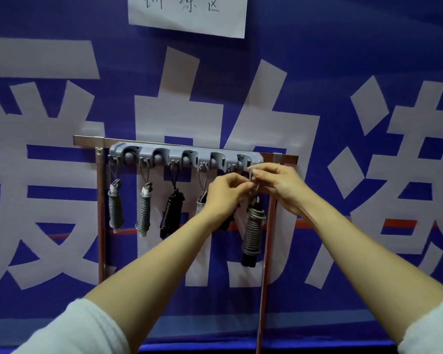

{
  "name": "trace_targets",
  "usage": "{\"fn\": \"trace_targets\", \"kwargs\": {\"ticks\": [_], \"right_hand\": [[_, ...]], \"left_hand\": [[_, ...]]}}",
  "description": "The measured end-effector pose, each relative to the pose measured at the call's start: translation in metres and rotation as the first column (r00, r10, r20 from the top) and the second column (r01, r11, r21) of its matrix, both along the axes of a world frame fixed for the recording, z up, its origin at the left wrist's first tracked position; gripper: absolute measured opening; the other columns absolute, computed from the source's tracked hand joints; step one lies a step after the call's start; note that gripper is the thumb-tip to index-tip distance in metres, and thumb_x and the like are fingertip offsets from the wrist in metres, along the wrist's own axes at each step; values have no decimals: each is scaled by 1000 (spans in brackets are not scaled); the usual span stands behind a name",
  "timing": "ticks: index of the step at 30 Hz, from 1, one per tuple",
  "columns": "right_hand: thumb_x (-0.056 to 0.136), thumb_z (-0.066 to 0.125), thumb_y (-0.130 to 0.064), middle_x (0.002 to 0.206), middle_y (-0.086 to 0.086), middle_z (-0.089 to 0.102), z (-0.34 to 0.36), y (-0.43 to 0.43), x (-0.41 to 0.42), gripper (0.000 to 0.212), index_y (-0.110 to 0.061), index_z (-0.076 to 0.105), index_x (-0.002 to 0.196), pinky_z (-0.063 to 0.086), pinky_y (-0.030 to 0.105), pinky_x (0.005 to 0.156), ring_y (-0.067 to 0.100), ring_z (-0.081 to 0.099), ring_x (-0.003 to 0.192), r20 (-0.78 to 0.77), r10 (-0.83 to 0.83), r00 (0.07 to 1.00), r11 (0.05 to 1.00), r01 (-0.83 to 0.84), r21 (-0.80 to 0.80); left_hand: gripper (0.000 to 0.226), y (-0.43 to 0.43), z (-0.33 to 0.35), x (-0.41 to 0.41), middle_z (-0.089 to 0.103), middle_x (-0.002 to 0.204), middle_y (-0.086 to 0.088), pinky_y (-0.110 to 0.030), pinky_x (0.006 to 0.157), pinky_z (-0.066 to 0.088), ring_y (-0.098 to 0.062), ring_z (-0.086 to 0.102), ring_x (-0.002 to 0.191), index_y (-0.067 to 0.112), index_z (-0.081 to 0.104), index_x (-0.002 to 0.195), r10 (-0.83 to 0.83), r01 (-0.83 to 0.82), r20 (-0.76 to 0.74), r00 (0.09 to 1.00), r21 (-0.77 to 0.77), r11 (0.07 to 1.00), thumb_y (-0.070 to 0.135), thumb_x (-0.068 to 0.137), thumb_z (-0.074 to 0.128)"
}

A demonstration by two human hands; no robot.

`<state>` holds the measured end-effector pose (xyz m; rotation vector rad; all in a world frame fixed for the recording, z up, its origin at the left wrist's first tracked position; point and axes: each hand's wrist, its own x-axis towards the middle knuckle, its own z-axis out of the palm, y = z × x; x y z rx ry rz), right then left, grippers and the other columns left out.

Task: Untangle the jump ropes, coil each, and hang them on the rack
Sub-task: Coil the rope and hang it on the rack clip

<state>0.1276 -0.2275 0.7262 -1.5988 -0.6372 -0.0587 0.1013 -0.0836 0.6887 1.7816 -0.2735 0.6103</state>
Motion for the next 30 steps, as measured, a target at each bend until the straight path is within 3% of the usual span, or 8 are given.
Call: {"fn": "trace_targets", "kwargs": {"ticks": [3,6,9,12,19,27,30], "right_hand": [[92,60,-3,85,9,66,-9,2,27,11,-7,67,97,58,24,70,19,66,80,-35,-88,996,991,91,102],[86,65,2,87,11,69,-19,-3,48,15,-6,63,99,58,24,71,19,68,78,-122,-47,991,987,65,149],[86,65,4,90,12,69,-29,-7,66,21,0,61,106,58,21,68,18,69,80,-108,-120,987,982,134,133],[87,64,5,92,13,69,-33,-6,84,19,3,63,106,58,20,66,18,68,82,-71,-224,972,947,234,220],[87,64,5,89,10,67,-29,5,119,14,4,65,101,60,24,68,18,68,80,-99,-316,944,885,331,327],[87,65,3,90,11,69,-49,9,138,8,-4,67,89,59,26,71,22,69,87,-152,-338,929,878,369,306],[86,66,1,95,10,70,-54,9,138,12,-8,67,94,58,26,76,22,69,94,-148,-357,922,884,384,265]], "left_hand": [[4,-4,-4,37,69,76,-2,-34,75,58,-14,65,70,13,70,87,-46,40,-70,996,-91,995,14,90,68],[10,-6,-10,69,67,73,-5,-29,64,55,-12,61,62,11,69,80,-80,49,-139,987,-215,975,12,90,67],[10,-9,-16,92,67,71,-6,-24,57,52,-9,63,57,10,67,80,-60,25,-160,985,-216,976,12,90,66],[14,-14,-12,111,63,67,-4,-21,53,51,-8,62,55,11,64,77,-46,6,-156,987,-247,969,10,91,63],[12,-18,-5,141,64,67,-6,-27,55,53,-18,64,62,8,62,77,-71,15,-156,985,-334,943,8,89,63],[18,-18,-19,152,63,64,0,-21,52,51,-4,61,49,13,63,74,-31,-27,-190,981,-293,956,9,92,63],[13,-17,-24,151,67,73,-4,-31,71,57,-15,64,67,12,68,79,-18,-32,-179,984,-275,961,7,91,63]]}}
